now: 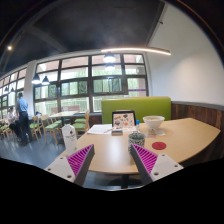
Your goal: Pour water
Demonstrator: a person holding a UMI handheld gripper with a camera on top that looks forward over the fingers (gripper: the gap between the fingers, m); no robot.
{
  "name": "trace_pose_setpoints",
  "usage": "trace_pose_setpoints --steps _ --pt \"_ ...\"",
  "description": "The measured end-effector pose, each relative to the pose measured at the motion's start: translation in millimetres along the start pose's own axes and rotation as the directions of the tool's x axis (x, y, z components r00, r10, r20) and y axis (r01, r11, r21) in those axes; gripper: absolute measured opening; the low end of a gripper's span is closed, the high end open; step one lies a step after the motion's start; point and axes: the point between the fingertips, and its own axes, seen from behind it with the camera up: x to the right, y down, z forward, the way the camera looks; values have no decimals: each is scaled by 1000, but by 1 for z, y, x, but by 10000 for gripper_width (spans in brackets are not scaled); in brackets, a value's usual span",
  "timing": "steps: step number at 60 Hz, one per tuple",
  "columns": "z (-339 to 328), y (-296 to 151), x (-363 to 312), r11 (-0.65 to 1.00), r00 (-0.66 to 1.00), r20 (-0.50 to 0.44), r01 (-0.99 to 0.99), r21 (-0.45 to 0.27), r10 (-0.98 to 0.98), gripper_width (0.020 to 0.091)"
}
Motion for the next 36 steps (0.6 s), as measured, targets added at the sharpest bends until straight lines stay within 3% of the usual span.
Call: trace_pose_setpoints --steps 19,36 --pt "-5 2 -7 999 999 16 41 -4 -41 807" --pt "26 35 -91 991 985 110 136 -3 -135 807"
